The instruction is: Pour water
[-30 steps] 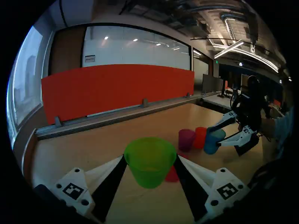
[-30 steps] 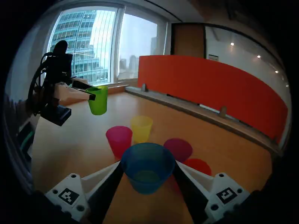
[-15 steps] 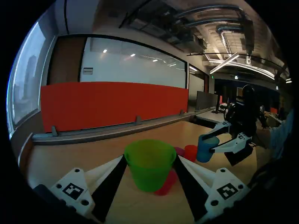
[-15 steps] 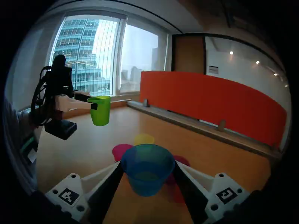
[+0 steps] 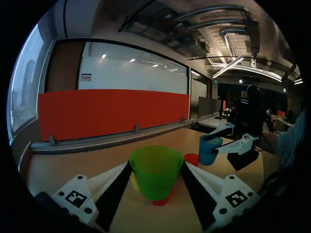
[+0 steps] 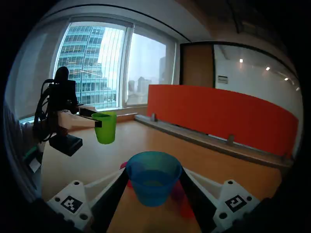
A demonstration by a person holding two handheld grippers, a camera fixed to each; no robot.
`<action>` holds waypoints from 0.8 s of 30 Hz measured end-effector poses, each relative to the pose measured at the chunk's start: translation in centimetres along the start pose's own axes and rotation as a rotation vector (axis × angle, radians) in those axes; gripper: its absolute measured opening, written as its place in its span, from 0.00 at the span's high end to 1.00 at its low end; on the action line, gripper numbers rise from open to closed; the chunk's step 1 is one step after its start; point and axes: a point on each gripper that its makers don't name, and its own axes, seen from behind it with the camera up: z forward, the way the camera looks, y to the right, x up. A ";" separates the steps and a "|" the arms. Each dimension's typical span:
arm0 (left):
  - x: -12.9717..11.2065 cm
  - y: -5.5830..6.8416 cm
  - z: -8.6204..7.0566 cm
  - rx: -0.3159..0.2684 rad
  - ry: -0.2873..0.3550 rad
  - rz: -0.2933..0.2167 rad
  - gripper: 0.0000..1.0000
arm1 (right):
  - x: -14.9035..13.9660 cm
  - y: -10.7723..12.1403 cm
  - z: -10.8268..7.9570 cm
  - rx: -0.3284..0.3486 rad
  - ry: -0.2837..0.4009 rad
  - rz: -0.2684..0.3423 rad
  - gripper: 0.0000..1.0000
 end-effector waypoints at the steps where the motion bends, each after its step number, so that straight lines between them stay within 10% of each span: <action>1: 0.1 0.3 0.0 -0.005 0.002 0.002 0.12 | 0.3 0.0 -0.1 0.002 0.005 -0.002 0.08; 24: -0.3 5.1 0.1 -0.089 -0.004 0.023 0.12 | 6.2 -0.2 -1.6 0.023 0.086 -0.098 0.08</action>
